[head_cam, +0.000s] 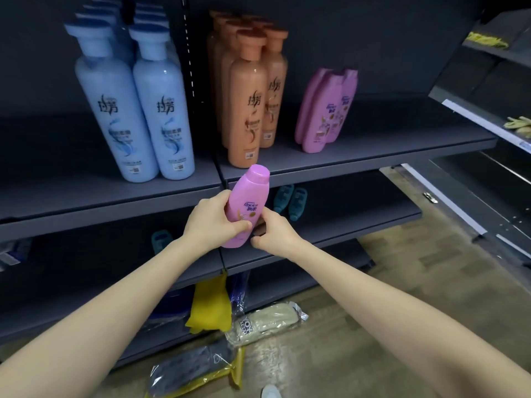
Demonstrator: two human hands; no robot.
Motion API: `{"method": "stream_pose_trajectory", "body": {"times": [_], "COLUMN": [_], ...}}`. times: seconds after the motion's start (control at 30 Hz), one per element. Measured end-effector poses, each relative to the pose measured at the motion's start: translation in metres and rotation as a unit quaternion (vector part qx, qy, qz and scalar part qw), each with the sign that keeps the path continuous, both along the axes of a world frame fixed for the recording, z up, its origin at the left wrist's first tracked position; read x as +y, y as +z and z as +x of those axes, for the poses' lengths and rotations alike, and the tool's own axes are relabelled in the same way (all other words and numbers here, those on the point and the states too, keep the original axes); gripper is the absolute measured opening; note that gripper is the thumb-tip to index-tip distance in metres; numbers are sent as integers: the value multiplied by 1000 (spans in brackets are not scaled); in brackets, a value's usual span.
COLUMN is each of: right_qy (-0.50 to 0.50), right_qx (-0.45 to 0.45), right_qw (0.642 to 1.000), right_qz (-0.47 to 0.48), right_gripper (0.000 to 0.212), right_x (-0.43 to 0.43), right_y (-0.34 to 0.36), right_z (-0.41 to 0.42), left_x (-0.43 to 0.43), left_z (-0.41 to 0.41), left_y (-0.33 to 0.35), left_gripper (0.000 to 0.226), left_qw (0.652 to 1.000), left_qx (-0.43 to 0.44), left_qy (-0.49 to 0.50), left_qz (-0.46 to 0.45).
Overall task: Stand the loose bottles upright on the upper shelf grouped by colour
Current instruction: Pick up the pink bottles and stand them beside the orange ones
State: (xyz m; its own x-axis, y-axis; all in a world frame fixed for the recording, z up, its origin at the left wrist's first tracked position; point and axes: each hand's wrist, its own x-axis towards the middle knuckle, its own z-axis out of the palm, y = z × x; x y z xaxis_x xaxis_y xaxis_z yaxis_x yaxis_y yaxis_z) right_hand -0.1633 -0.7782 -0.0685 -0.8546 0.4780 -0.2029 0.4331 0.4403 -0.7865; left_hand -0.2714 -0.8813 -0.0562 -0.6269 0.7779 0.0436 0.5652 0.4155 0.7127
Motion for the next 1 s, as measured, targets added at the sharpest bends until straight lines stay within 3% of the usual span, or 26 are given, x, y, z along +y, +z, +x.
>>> {"method": "stream_pose_trajectory", "body": {"times": [0.2,0.57,1.0], "right_qy": [-19,-51,-116], "right_qx": [47,99,102], "right_qw": [999,993,988], "right_qz": [-8,-23,11], "right_gripper": [54,49,54], "right_x": [36,106,172], "right_y": [3,26,43], "right_z": [19,60,115], "left_x": [37,107,170], "left_z": [25,74,116], "left_y": [15,35,40], "left_gripper": [46,41,46], "left_qw": [999,993,978], "left_qx": [-28,-31,-83], "left_qy": [14,21,-74], "left_qz": [43,108,179]}}
